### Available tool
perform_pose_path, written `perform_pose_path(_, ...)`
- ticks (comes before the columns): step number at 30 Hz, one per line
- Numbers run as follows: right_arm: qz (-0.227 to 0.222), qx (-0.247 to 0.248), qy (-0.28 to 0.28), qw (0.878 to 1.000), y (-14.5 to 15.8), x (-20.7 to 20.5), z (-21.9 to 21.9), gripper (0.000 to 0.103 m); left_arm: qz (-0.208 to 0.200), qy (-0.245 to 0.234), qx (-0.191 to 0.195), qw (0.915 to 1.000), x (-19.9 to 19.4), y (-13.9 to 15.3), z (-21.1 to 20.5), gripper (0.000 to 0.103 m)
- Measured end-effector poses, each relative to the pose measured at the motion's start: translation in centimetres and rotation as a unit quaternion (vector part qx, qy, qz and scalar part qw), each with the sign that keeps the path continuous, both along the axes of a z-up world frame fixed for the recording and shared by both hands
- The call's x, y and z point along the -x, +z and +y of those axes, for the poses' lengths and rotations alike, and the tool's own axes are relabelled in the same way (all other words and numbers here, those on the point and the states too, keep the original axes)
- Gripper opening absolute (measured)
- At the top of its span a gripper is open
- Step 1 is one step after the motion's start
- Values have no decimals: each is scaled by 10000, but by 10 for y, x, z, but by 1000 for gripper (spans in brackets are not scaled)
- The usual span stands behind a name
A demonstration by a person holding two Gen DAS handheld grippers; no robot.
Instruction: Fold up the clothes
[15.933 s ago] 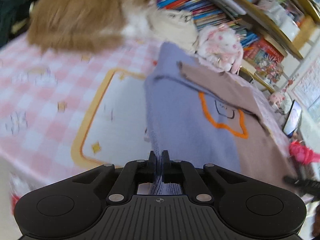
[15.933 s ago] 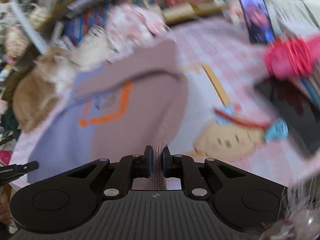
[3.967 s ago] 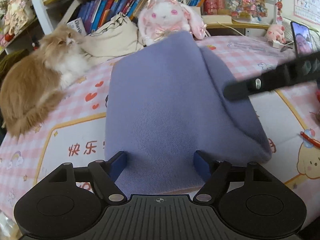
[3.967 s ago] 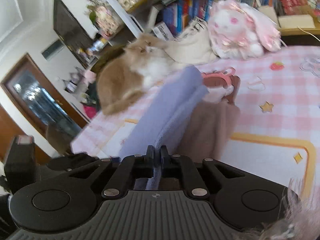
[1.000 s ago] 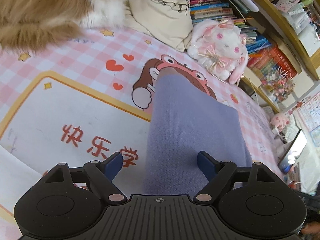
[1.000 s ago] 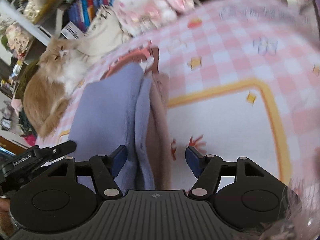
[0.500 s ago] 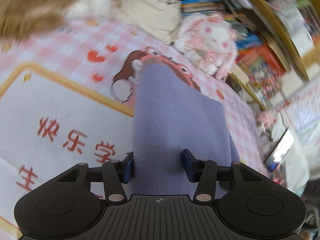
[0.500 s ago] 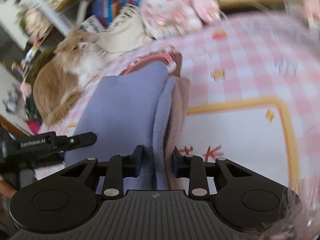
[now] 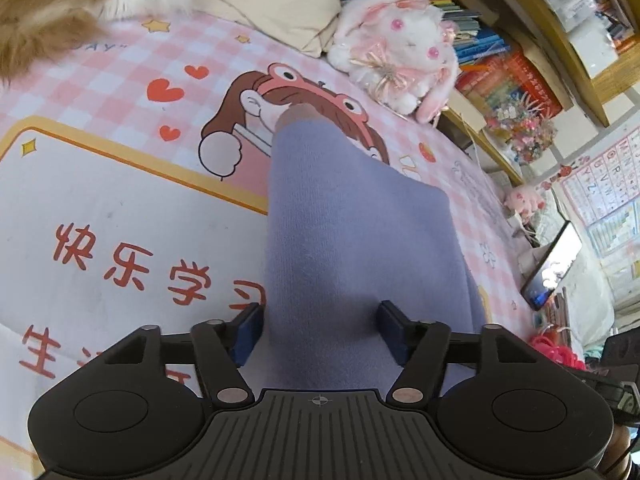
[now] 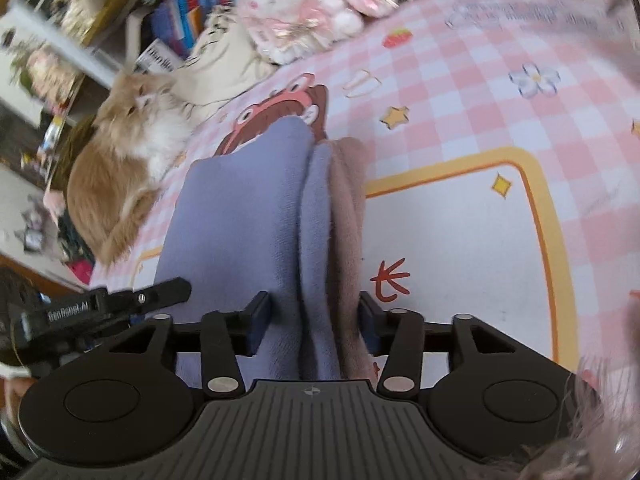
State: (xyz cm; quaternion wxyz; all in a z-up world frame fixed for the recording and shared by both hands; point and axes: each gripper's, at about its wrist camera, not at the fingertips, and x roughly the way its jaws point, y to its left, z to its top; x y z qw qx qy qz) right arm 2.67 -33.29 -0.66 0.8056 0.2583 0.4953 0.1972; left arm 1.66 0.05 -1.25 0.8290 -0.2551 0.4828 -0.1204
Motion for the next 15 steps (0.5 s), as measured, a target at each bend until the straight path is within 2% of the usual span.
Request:
perform_pose_path(2,167,-271,-165,9994,-6,-5,-3,48,47,111,194,9997,-1,-6,3,68)
perform_pose_path(4,257,-475,-265,9982,-10,-8,-4,48,6,70,94,9999,-1,-5,0,66)
perform_pose_path(6,202,-328,-197,9991,-8,-9,2,38,-84,-26,-50,9999,0,-2,-7,57)
perform_pose_path(7,72,-200,-132,9997,-4,-6,5,32,-165,-88,-184,9997,1,1,-12,55)
perform_pose_path(9,-323,72,-51,9994,6,2,11,28,-399,-274,-452,9978,5,9,-21,50)
perform_pose_path(12,-865,416,42,9954,22,14,14,27,-808,-631,-731,9920,15,21,-34,48)
perform_pose_path(15,-814,485,104,9954,21,13,11,27,-620,-648,-622,9940,11,17,-32,50)
